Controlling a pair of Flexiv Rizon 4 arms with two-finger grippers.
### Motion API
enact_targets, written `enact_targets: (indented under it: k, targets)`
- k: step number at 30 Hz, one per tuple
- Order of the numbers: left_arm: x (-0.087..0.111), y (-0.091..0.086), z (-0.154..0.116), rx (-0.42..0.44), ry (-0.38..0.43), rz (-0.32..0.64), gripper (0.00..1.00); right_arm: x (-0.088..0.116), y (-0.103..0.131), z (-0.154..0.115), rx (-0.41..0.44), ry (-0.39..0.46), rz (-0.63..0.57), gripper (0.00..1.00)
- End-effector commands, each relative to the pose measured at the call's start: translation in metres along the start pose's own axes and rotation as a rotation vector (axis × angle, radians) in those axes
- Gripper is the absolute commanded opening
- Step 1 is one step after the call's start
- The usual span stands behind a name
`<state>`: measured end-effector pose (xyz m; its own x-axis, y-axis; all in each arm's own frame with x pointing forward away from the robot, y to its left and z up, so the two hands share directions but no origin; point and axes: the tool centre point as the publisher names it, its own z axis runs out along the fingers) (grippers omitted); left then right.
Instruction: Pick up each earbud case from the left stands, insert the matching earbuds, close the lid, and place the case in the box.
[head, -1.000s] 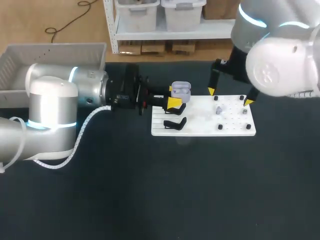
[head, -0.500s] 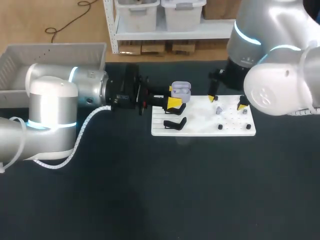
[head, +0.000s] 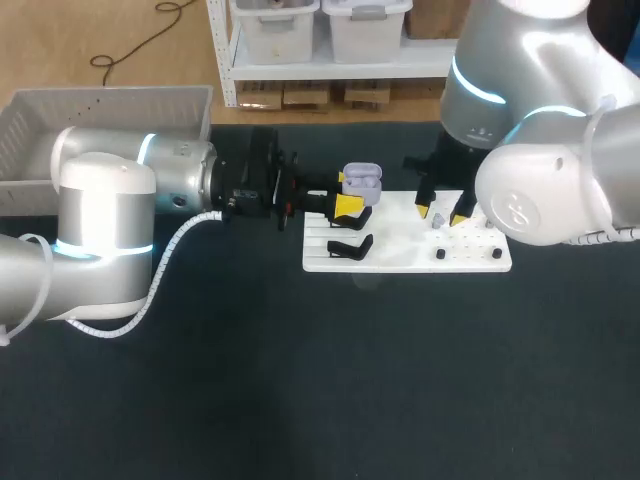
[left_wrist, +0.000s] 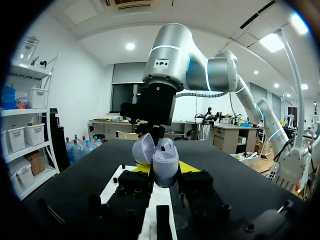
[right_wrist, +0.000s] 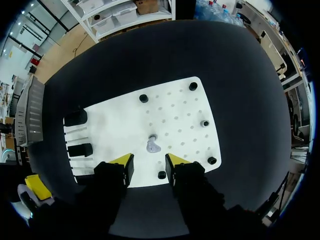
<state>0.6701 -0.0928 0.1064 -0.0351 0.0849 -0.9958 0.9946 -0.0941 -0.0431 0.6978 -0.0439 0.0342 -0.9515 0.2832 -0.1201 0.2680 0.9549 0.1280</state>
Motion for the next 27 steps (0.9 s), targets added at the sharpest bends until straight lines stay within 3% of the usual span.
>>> enact_targets:
  k: [1,17,27]
  targets:
    - [0.001,-0.0006,-0.0002,-0.002,-0.003,0.003,0.0,-0.0002,0.0007,0.0051,0.015,-0.02,0.012,0.4]
    - [0.001,-0.0006,-0.0002,-0.002,-0.003,0.003,0.0,-0.002,-0.0062,0.0087,0.051,-0.17,0.118,0.39]
    - [0.001,-0.0006,-0.0002,-0.002,-0.003,0.003,0.0,-0.0052,-0.0054,0.014,0.038,-0.157,0.137,0.4]
